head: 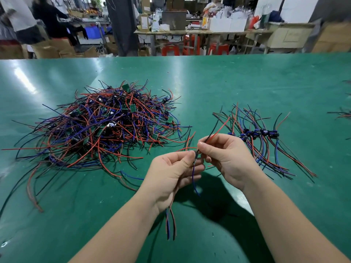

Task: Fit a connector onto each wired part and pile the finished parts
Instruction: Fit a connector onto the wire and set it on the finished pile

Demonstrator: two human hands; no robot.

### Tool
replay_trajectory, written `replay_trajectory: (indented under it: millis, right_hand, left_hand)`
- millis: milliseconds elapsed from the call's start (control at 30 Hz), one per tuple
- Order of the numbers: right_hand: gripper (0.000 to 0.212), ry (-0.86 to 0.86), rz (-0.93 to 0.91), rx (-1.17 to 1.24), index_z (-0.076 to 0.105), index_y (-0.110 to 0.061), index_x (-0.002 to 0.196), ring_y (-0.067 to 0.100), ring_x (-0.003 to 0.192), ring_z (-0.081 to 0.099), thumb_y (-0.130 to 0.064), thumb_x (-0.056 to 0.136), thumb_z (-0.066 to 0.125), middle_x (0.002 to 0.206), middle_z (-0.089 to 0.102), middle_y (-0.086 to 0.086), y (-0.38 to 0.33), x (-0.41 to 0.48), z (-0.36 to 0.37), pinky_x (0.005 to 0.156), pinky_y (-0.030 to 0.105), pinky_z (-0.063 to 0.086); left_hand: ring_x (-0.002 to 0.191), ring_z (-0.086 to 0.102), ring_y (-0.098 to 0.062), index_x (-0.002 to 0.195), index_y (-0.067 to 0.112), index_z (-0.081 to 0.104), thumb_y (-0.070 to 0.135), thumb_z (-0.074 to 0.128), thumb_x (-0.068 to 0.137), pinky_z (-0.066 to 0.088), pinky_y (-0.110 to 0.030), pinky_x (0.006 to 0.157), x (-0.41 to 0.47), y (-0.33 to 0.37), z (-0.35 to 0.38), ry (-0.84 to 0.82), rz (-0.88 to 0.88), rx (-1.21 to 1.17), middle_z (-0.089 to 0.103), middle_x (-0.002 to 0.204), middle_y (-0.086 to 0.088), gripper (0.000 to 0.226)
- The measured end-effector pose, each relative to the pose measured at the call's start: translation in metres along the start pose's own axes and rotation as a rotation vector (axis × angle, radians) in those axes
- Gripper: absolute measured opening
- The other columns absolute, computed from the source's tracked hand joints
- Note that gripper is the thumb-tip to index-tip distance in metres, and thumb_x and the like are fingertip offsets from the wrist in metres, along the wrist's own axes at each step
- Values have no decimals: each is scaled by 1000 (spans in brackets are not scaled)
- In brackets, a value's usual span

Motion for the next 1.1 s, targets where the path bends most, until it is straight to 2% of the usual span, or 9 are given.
replay_trajectory:
  millis: [267, 400, 533, 667, 733, 800, 900, 1000, 1100]
  right_hand:
    - [7, 10, 55, -64, 69, -2, 73, 11, 49, 53, -9, 76, 70, 58, 63, 7, -1, 0, -8, 46, 17, 42]
    - [12, 229, 76, -45, 64, -1, 76, 9, 45, 57, 0, 87, 60, 55, 64, 5, -9, 7, -39, 44, 16, 46]
    - [11, 388, -4, 30, 64, -2, 75, 12, 51, 63, 2, 86, 63, 59, 65, 5, -17, 8, -66, 47, 17, 49]
    - [13, 449, -39, 104, 61, -3, 75, 17, 49, 66, -5, 87, 65, 53, 64, 5, -15, 8, -68, 42, 18, 48]
    - [23, 467, -17, 148, 59, -2, 75, 19, 47, 65, -17, 93, 59, 51, 62, 8, -13, 9, -70, 38, 17, 45]
    - [39, 434, 57, 191, 58, 0, 77, 21, 49, 66, -29, 100, 45, 54, 63, 11, -9, 12, -71, 38, 17, 44]
    - [53, 336, 196, 192, 59, -2, 86, 22, 55, 70, -39, 104, 25, 67, 68, 14, -2, 16, -66, 41, 20, 49]
    - [33, 190, 280, 70, 59, -2, 101, 23, 56, 69, -24, 104, 34, 80, 67, 18, 5, 14, -52, 44, 23, 52]
    - [20, -60, 356, -50, 60, -1, 103, 22, 55, 66, -7, 100, 42, 77, 66, 17, 16, 5, -31, 47, 25, 53]
  left_hand:
    - [63, 71, -16, 84, 5, 65, 19, 74, 60, 56, -24, 53, -1, -1, 2, -13, -67, 126, 73, 76, -11, 30]
    - [61, 70, -16, 83, 5, 64, 13, 75, 69, 56, -24, 53, -5, -5, 4, -57, -105, 227, 74, 77, -13, 19]
    - [64, 70, -15, 82, 7, 63, 21, 76, 60, 57, -25, 56, -11, -7, 8, -186, -169, 339, 74, 79, -12, 29]
    - [70, 72, -15, 85, 9, 58, 15, 71, 75, 58, -26, 59, -12, -6, 7, -230, -202, 384, 75, 83, -10, 17]
    - [74, 72, -16, 88, 9, 57, 13, 68, 82, 60, -28, 66, -13, -5, 4, -256, -229, 397, 75, 87, -12, 14]
    - [79, 71, -18, 92, 9, 58, 13, 68, 82, 60, -31, 70, -15, -6, 3, -287, -236, 408, 73, 94, -16, 15]
    - [83, 63, -18, 91, 12, 65, 21, 71, 69, 53, -28, 76, -12, 2, 5, -273, -83, 397, 71, 101, -16, 25]
    - [67, 57, -8, 80, 20, 73, 21, 70, 64, 48, -21, 67, -10, 18, 6, -225, 39, 140, 66, 74, 3, 17]
    - [62, 58, -7, 85, 19, 68, 26, 69, 66, 53, -22, 62, -6, 29, 0, -189, 27, -216, 61, 70, 4, 21]
Point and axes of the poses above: each hand's wrist, its own x-axis towards the middle knuckle, its own z-axis out of the palm, y = z × x, the point moved 6 cm from there along x, towards the middle knuckle
